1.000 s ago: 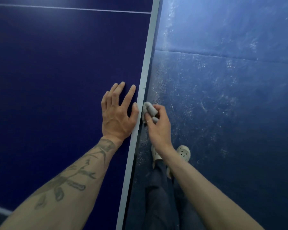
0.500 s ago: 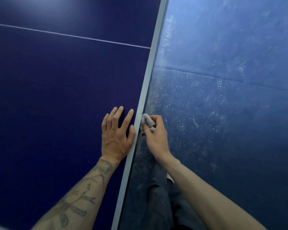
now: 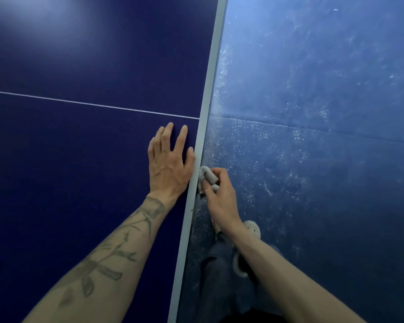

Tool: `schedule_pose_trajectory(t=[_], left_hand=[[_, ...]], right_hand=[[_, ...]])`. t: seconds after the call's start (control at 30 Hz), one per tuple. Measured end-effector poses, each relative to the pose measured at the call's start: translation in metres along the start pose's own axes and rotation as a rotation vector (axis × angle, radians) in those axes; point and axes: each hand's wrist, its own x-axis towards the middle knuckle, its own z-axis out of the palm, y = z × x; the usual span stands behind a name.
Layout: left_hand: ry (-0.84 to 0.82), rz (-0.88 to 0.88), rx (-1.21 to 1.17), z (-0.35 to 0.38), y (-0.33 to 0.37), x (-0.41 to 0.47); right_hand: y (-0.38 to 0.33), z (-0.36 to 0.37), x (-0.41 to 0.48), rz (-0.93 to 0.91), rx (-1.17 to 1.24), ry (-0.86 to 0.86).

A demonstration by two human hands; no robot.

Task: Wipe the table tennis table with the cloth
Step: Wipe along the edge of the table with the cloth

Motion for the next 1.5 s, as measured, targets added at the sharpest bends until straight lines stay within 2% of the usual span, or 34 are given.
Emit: schedule_pose_trajectory(t=[0.23,0.43,0.6,0.73,0.97,1.23,1.5], left_hand=[[-0.019,0.025,0.028,0.003,0.011,0.062],[-0.001,0.016,0.043,0.007,0.033,0.126],[0.053,0.018,0.067,0.019,0.043,0.172],[0.113,0.006,0.064,0.029,0.039,0.179],[0.116,-0.011,0.02,0.029,0.038,0.18],[0.099,-0.008,0.02,0.03,0.036,0.181],[0.063,-0.009,0.03,0.026,0.037,0.184]], right_hand=[[-0.056,-0.012,0.113,-0.078,0.072,0.121],[-0.027,-0.017,0.067,-0.021,0.026,-0.035],[-0.061,-0.026,0.139,-0.058,0.052,-0.011],[-0.085,-0.033,0.191,-0.066,0.082,0.024],[-0.074,-0.041,0.143,0.026,0.043,-0.112],[-0.129,-0.047,0.259,-0.047,0.131,0.044],[-0.102,-0.049,0.2,0.007,0.048,-0.06]])
